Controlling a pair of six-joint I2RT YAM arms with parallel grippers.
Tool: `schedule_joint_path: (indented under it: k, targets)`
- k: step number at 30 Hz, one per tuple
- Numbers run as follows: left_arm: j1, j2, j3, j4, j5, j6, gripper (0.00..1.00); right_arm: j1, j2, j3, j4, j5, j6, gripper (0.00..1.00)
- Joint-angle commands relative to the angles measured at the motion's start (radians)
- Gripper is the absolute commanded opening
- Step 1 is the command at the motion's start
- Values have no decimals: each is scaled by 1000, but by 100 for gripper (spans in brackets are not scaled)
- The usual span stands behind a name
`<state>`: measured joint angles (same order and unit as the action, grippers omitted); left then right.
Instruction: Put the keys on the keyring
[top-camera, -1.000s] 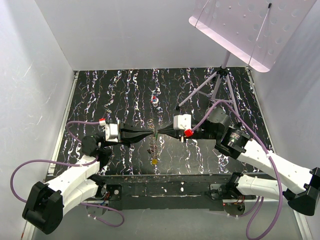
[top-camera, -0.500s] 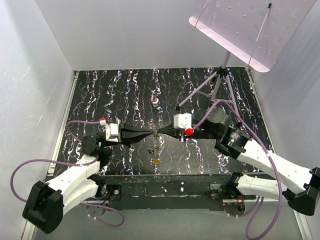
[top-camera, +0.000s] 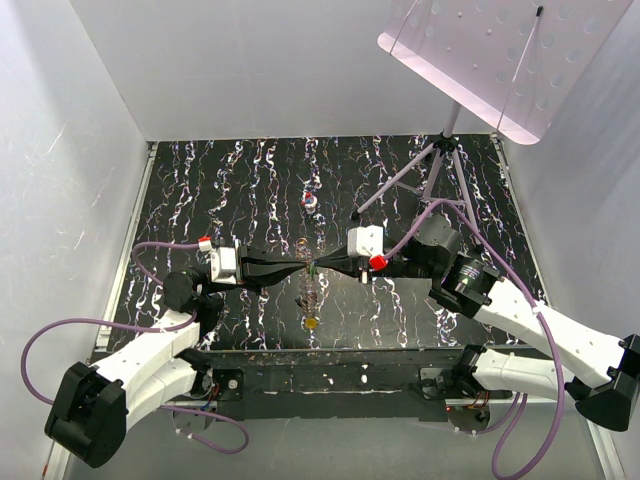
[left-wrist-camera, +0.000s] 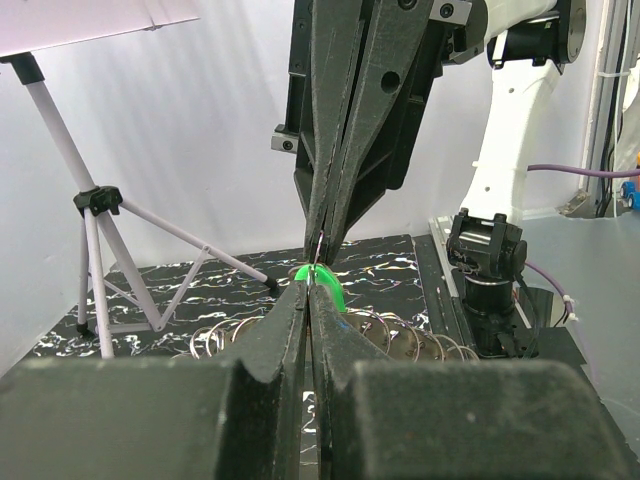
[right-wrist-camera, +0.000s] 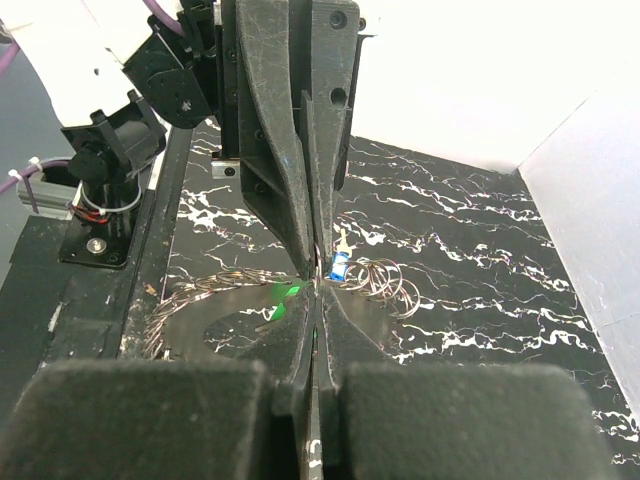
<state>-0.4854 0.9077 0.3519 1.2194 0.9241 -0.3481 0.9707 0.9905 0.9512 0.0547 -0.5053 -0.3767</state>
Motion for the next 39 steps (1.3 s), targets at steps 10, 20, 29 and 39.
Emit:
schedule_joint_path:
  k: [10,20,29,39]
  targets:
    - [7,-20,-2,37,-33,9,0,3,2,4,39,-12,15,1]
    - [7,-18,-4,43,-27,6,0,5,5,0,42,-7,21,1]
    - [5,-15,-4,61,-25,-6,0,5,8,-2,42,-1,24,1]
    - [7,-15,-5,52,-30,1,0,3,4,4,63,8,33,1]
